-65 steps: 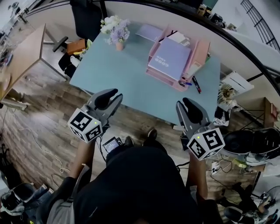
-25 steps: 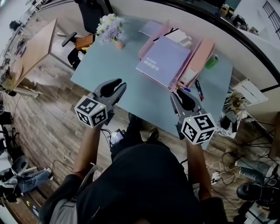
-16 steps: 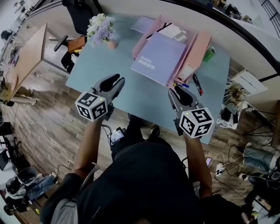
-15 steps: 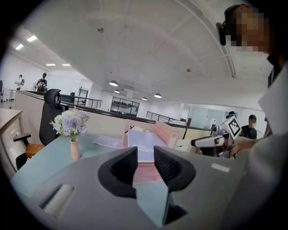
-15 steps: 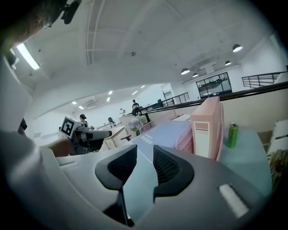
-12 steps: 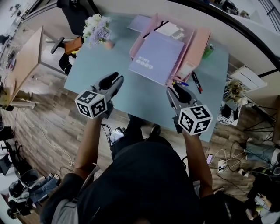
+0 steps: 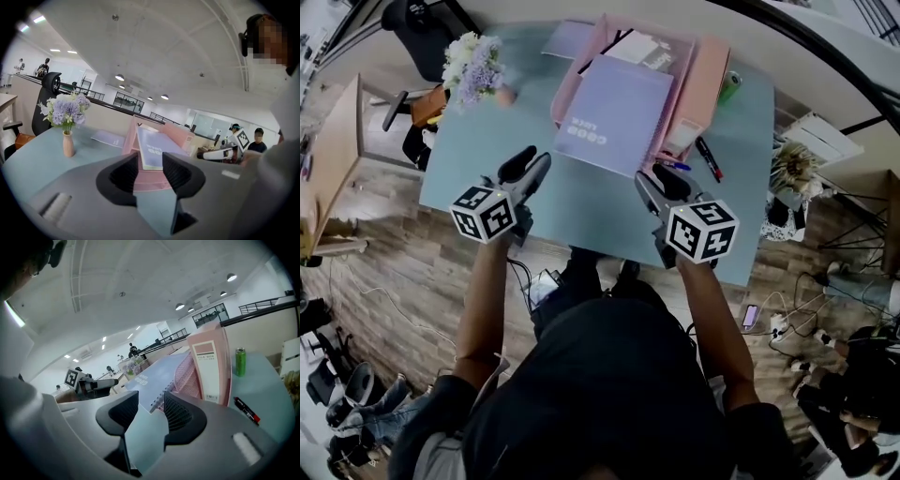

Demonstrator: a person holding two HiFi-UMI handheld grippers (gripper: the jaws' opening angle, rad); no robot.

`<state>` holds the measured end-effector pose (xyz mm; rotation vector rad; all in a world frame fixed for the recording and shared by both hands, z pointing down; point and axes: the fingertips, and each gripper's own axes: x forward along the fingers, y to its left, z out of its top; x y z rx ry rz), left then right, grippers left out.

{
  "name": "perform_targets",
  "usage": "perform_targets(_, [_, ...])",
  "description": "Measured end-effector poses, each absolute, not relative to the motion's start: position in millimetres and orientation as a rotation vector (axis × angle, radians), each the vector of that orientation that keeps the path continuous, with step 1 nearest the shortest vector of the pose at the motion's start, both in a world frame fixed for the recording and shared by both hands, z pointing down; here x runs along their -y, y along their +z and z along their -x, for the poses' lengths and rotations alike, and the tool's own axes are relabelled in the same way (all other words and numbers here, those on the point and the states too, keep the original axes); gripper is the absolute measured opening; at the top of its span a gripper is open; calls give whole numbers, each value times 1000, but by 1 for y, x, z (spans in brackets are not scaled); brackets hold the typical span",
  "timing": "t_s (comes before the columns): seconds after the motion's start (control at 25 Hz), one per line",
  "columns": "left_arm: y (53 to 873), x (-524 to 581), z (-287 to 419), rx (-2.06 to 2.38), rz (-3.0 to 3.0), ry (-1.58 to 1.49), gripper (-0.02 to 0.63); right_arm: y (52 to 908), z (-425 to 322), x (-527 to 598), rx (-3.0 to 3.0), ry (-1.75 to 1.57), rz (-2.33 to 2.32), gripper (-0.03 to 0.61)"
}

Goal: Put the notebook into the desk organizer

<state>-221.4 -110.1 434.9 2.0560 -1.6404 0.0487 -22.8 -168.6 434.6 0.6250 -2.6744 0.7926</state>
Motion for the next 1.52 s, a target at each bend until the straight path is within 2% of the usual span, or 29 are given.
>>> perform_targets(0.2, [449, 126, 223, 1587, -2032, 12, 203, 449, 28, 179, 2646, 905, -642, 181])
perform_targets(0.48, [464, 145, 224, 1544, -1992, -44, 283, 465, 32, 188, 2609, 1076, -653, 222])
perform_targets(0.88, [480, 161, 221, 1468, -1969, -80, 298, 479, 43, 193, 2570, 1242, -625, 224])
perform_targets(1.16, [487, 160, 220, 1443, -1959, -84, 283, 484, 49, 192, 2546, 1287, -623, 218])
perform_targets(1.24, [486, 161, 216, 1424, -1970, -81, 248, 483, 51, 189, 2541, 1299, -602, 173])
perform_targets(1.28, [485, 161, 213, 1419, -1975, -80, 218, 481, 53, 188, 2541, 1301, -592, 125])
perform_targets(1.32, [484, 161, 212, 1420, -1978, -78, 179, 480, 54, 187, 2540, 1300, -587, 118])
perform_targets(1.52, [481, 158, 212, 1439, -1968, -56, 163, 475, 54, 186, 2532, 1301, -601, 101])
